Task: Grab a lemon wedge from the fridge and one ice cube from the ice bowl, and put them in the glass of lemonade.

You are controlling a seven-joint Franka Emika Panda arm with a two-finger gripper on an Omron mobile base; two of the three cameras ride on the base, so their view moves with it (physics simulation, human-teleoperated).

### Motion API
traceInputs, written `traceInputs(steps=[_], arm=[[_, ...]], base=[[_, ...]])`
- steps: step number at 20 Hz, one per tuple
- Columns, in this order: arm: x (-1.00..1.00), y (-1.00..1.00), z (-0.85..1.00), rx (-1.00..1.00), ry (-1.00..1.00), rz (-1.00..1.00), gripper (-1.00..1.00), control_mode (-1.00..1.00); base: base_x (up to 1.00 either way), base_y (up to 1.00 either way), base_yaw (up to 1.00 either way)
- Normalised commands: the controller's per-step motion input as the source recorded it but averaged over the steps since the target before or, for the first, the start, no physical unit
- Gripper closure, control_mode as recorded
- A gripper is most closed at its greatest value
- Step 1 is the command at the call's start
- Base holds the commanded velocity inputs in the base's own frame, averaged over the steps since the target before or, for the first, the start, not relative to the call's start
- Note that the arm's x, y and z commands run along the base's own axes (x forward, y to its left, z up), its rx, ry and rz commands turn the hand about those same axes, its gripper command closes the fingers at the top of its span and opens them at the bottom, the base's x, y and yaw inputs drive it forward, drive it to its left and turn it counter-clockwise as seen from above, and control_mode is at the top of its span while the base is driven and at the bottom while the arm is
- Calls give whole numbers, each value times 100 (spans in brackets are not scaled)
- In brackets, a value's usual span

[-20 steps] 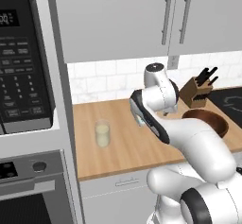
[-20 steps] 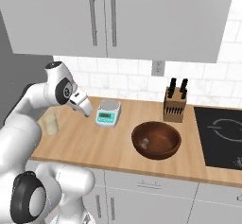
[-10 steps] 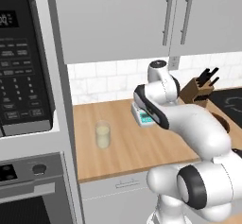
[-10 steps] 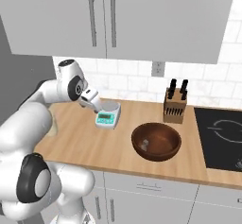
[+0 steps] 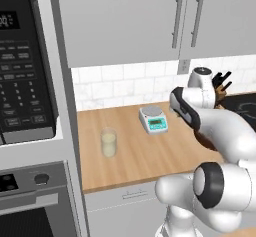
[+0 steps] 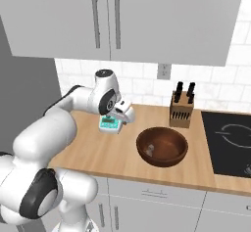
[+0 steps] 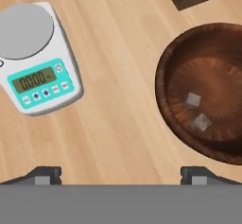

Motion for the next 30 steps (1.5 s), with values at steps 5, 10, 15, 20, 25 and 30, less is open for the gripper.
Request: traceInputs(steps=[5, 10, 15, 20, 25, 30], arm=[[0, -80, -1, 11, 1, 9, -100, -100], [0, -81, 0, 12, 4, 9, -100, -100], [0, -99, -5, 12, 1, 7, -100, -100], [0, -63, -32, 10, 7, -3, -100, -100], [6, -3, -37, 1, 16, -10, -100, -100], [29, 27, -24, 0, 16, -11, -100, -100]], base=[[0, 0, 0], [0, 0, 0], [0, 0, 0], [0, 0, 0], [0, 0, 0], [0, 0, 0]])
